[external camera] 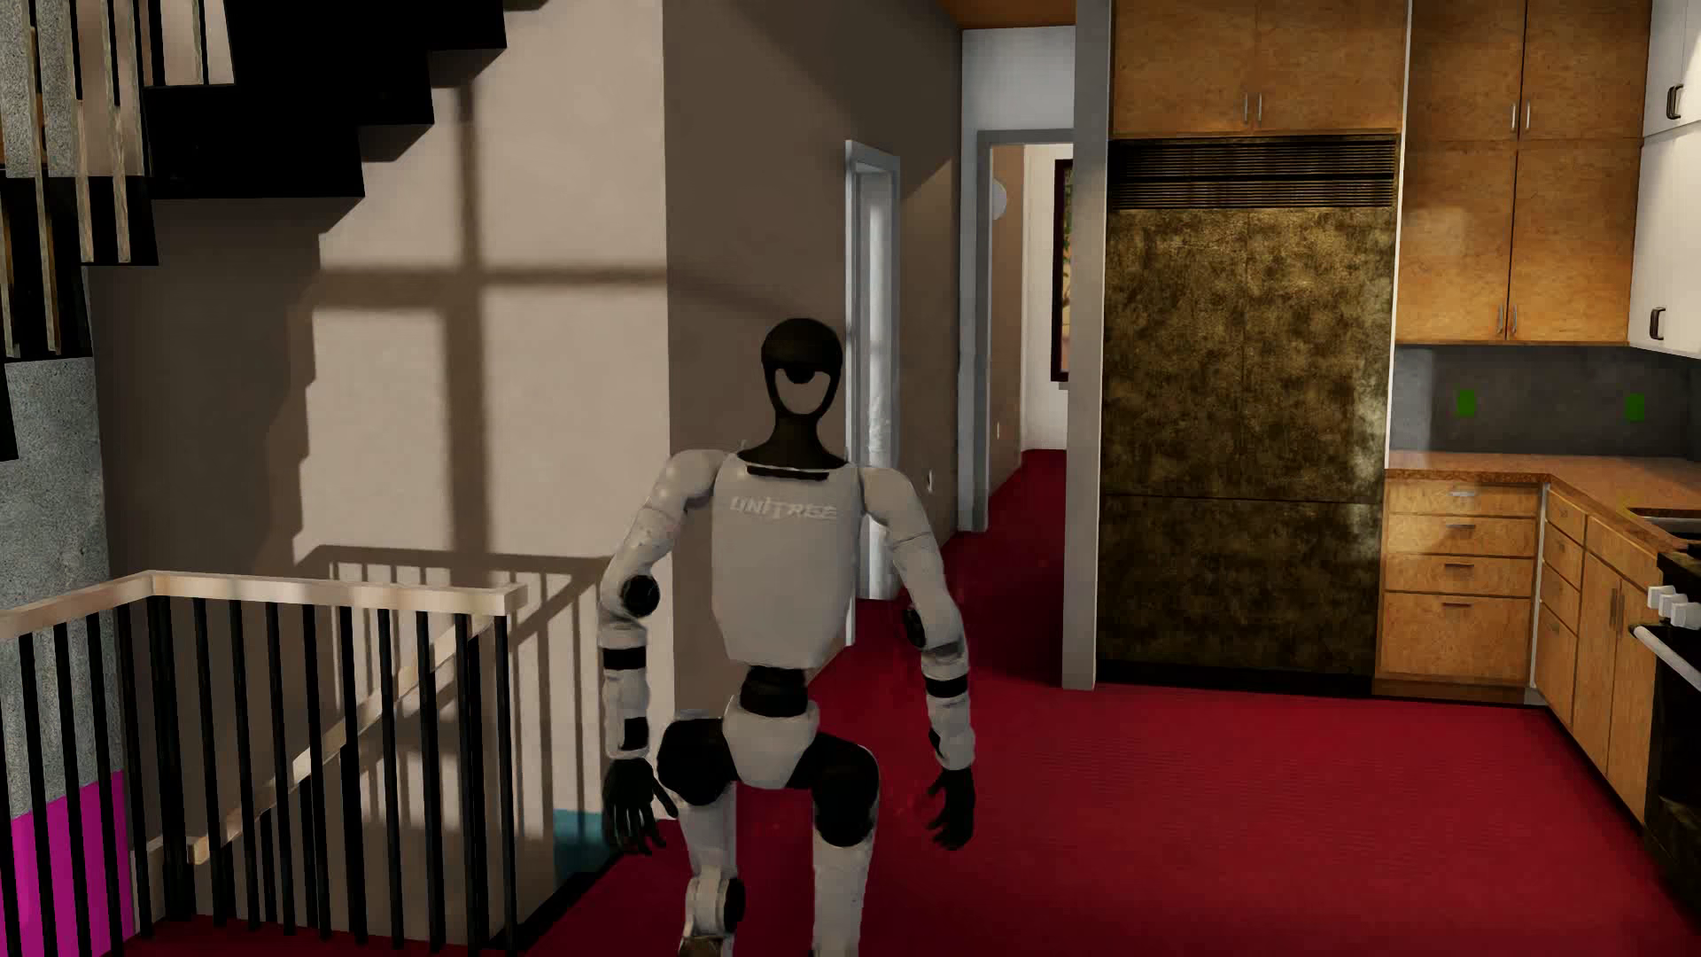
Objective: Approach the door
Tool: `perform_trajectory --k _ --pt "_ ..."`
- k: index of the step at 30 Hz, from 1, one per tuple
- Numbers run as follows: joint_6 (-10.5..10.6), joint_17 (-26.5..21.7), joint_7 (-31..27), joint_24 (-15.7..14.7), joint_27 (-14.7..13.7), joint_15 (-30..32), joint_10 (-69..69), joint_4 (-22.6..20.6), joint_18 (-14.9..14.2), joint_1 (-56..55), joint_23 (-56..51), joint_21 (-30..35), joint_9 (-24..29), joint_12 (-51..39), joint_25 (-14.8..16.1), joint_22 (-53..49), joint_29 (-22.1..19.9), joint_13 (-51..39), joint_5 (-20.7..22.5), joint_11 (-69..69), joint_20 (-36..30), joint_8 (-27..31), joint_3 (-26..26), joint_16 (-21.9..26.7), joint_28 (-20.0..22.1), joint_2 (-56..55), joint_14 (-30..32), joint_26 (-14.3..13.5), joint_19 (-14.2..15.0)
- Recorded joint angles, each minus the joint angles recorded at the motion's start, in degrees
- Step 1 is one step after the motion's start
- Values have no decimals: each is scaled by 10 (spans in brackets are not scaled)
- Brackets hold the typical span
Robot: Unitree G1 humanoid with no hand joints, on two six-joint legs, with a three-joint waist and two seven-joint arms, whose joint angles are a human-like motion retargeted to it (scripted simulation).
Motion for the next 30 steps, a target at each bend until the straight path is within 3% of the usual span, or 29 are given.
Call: perform_trajectory --k 1,2,3,4,5,6,8,9,11,12,14,17,21,24,26,27,28,30 --pt "-4 -2 0 0 0 -12 -97 0 0 -6 -42 -45 13 -11 0 -4 0 -7 4 2 16 0 11 0 0 24 41 0 0" --pt "-7 -6 0 0 0 -25 -192 1 0 1 -76 -73 27 -22 0 -13 0 -15 9 -1 39 0 18 2 0 55 36 0 0" --pt "-12 -9 0 0 0 -38 -273 2 0 9 -102 -89 37 -33 0 -28 0 -22 16 -5 70 0 20 7 0 85 -29 0 0" --pt "-20 -11 0 0 0 -48 -320 6 0 14 -118 -96 42 -42 0 -46 0 -25 18 -5 105 0 22 13 0 110 -136 0 0" --pt "-22 -11 0 0 0 -52 -321 17 0 5 -123 -95 41 -53 0 -60 0 -25 25 -2 135 0 24 19 0 126 -189 0 0" --pt "-29 -9 0 0 0 -49 -320 13 0 -12 -113 -88 39 -68 0 -67 0 -22 21 4 155 0 26 23 0 143 -155 0 0" --pt "-41 -6 0 0 0 -3 -300 1 0 -15 -47 -27 14 -91 0 -66 0 -12 -3 23 180 0 47 23 0 158 -68 0 0" --pt "-50 -2 0 0 0 50 -283 -12 0 -19 13 39 -3 -99 0 -57 0 -15 -23 67 178 0 45 22 0 140 -48 0 0" --pt "-62 11 0 0 0 185 -277 -27 0 32 115 182 -14 -119 0 -41 0 -17 -75 252 146 0 35 25 0 36 -95 0 0" --pt "-67 13 0 0 0 180 -287 -44 0 42 126 229 -28 -141 0 -30 0 -18 -93 360 125 0 19 23 0 -62 -122 0 0" --pt "-47 17 0 0 0 70 -313 -33 0 162 97 209 7 -140 0 -39 0 23 -80 464 133 0 -38 26 0 -121 -201 0 0" --pt "-24 33 0 0 0 -6 -322 2 0 295 70 156 33 -112 0 -77 0 79 -41 328 165 0 -88 43 0 -192 -315 0 0" --pt "-24 35 0 0 0 87 -318 2 0 395 72 196 46 -106 0 -71 0 72 -19 -17 152 0 -91 45 0 -191 -354 0 0" --pt "-11 23 0 0 0 101 -330 21 0 464 70 166 40 -68 0 -59 0 68 -19 54 122 0 -102 32 0 -212 -310 0 0" --pt "13 6 0 0 0 75 -277 50 0 433 85 152 26 -36 0 -47 0 56 -11 98 105 0 -119 6 0 -188 -141 0 0" --pt "25 0 0 0 0 42 -176 62 0 360 91 140 18 -24 0 -62 0 43 -7 97 91 0 -124 4 0 -162 -61 0 0" --pt "30 -4 0 0 0 17 -55 57 0 269 93 128 5 -21 0 -83 0 26 -1 88 81 0 -110 8 0 -149 -30 0 0" --pt "22 -11 0 0 0 -2 104 39 0 131 75 88 -5 -16 0 -98 0 0 9 54 78 0 -50 11 0 -98 -71 0 0"
